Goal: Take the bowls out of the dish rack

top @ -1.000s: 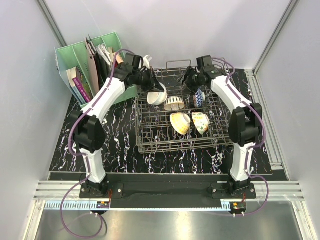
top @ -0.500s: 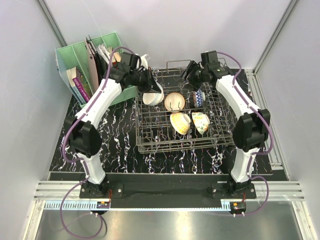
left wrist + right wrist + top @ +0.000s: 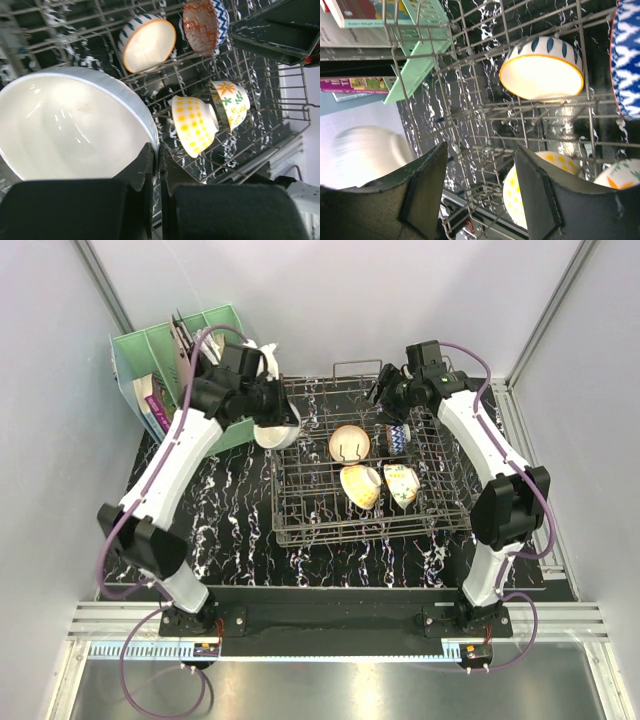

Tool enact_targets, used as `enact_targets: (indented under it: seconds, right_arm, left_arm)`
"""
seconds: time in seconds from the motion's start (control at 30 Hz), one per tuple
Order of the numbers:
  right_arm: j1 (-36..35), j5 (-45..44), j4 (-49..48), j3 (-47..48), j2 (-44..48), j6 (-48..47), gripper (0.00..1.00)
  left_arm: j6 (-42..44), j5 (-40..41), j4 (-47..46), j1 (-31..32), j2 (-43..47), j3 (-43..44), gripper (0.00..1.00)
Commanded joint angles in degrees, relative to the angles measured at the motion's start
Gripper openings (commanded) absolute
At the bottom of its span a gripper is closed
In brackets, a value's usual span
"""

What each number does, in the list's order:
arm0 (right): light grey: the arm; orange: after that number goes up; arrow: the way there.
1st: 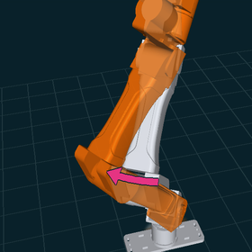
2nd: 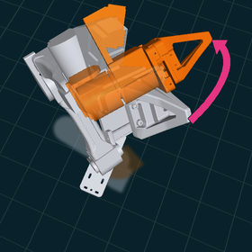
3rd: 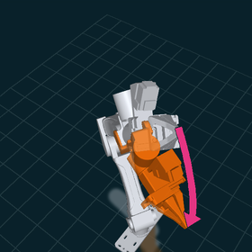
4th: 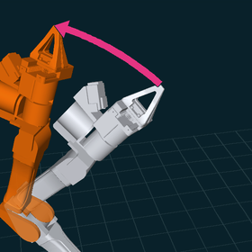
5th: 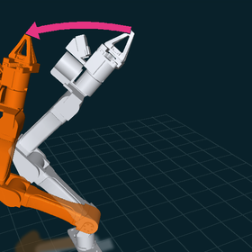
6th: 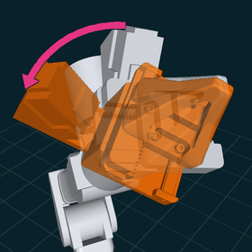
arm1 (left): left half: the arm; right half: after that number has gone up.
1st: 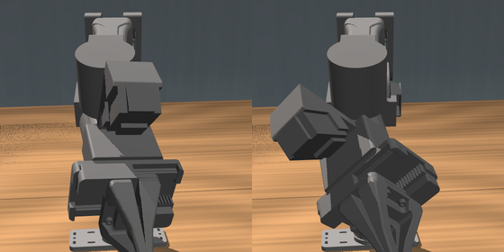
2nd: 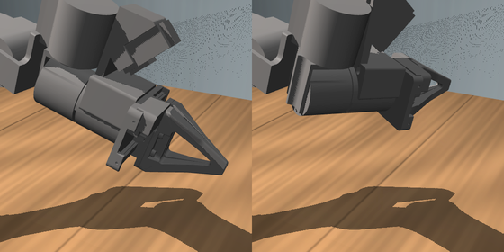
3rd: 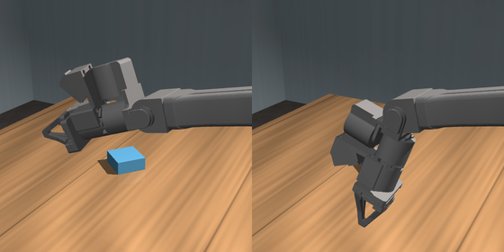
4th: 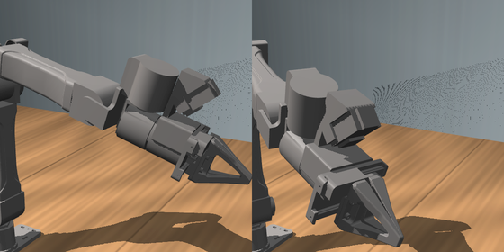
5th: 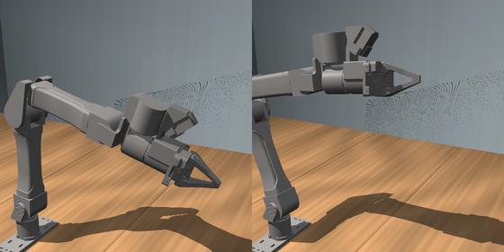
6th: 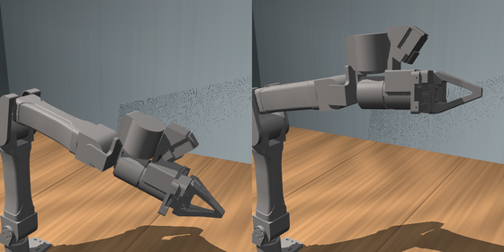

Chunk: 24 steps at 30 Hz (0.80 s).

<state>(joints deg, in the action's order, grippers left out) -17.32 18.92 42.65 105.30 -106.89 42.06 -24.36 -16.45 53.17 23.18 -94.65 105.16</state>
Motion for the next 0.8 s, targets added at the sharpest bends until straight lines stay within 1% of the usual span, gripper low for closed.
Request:
enact_targets:
  seconds: [0.0,0.17,0.27,0.3,0.67,0.77]
  right_arm:
    - [0.3,-0.9,2.3,0.8,4.2,-2.2,0.64]
    - [0.2,-0.7,2.7,-1.1,6.0,-2.4,0.65]
    - [0.3,-0.6,3.0,-2.1,6.5,-2.8,0.65]
    - [0.3,-0.6,3.0,-2.6,6.6,-2.8,0.65]
    - [0.6,-0.3,3.6,-4.6,8.5,-3.7,0.65]
    - [0.7,-0.4,3.8,-5.0,9.6,-3.9,0.66]
  left_arm:
    - [2.8,8.1,1.0,0.3,6.5,0.0,0.00]
    - [3.8,14.4,3.8,0.2,10.3,-6.2,0.00]
    - [4.1,16.3,4.8,0.3,12.7,-8.7,0.00]
    - [4.1,18.7,4.8,0.3,13.3,-9.4,0.00]
    - [3.2,22.6,5.7,-0.2,16.5,-18.3,0.00]
    - [2.4,22.7,4.8,-0.3,17.0,-22.8,0.00]
